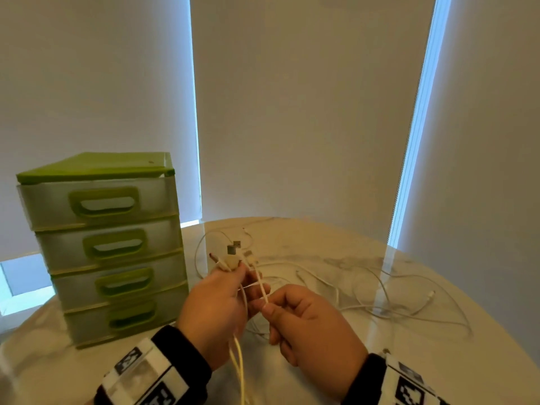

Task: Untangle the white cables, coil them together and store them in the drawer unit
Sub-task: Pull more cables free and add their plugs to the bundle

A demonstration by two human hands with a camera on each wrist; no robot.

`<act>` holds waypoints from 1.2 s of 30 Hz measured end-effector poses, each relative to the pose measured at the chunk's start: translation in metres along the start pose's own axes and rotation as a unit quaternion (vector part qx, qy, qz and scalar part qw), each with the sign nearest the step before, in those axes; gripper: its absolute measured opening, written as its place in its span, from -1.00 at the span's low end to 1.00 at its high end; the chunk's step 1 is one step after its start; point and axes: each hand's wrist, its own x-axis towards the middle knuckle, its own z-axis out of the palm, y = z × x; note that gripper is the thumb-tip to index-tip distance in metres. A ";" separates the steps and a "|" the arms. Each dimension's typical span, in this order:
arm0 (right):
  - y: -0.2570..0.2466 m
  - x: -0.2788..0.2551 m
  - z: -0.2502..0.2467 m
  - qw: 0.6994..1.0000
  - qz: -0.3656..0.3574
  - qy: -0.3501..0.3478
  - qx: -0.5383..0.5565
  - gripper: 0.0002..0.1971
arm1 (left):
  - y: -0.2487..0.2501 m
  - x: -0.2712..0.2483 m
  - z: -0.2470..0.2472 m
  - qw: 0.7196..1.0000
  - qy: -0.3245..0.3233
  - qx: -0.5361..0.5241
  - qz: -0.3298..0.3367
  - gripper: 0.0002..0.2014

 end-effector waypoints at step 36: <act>-0.011 -0.008 -0.020 0.981 -0.150 -0.087 -0.085 -0.64 | 0.013 -0.019 -0.018 0.995 -0.071 0.052 -0.042 -0.66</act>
